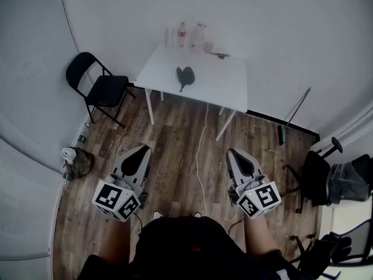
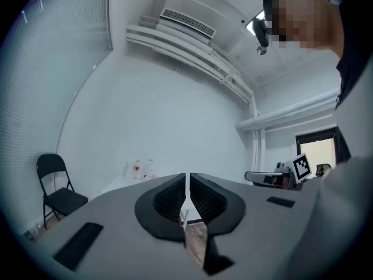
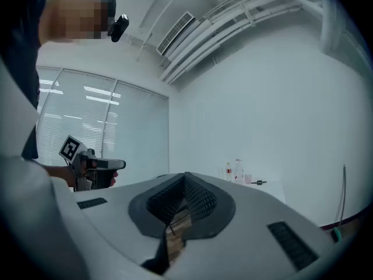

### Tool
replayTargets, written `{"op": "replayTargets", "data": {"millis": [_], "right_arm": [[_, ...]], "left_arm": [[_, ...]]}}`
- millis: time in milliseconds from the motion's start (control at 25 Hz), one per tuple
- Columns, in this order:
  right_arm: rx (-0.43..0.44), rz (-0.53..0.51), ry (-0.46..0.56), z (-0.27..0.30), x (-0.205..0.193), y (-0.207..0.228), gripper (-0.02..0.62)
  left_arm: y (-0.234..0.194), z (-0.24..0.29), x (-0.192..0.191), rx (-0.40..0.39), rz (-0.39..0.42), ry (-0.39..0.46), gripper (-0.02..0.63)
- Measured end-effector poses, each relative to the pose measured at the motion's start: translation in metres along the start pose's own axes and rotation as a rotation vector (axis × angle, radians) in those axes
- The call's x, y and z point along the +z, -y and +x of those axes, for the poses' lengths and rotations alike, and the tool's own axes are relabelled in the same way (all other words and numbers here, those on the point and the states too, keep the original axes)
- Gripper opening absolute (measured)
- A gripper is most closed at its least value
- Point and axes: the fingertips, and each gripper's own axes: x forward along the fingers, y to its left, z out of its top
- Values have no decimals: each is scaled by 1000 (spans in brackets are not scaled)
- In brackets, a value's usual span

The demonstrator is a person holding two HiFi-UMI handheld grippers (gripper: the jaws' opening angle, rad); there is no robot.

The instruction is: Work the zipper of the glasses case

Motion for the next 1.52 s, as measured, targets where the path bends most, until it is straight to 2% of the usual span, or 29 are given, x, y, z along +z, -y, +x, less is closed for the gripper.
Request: {"op": "replayTargets", "data": {"millis": [400,600,960,1160,1320,1520], "right_arm": [[-1,-21,-8,7,-4,-3,18],[21,26,34,11,-1,-6,18],[19,70,4,31,-13,-8,18],[29,93,-2,57,-19,-34,19],[44,60,-28,76,-27,-66,20],[56,44,-78,96,-39,-88,20]], "left_arm": [[5,7,-10,-28,13,-20,41],[-8,5,-5,-4,5,-13,41],[-31,1,-7,3,-25,-20,41],[-64,-20,-8,7,-40,-21,41],[-94,-39,-11,5,-45,-41,41],[-123,-46,-24,-4,-91,-48,41]]}}
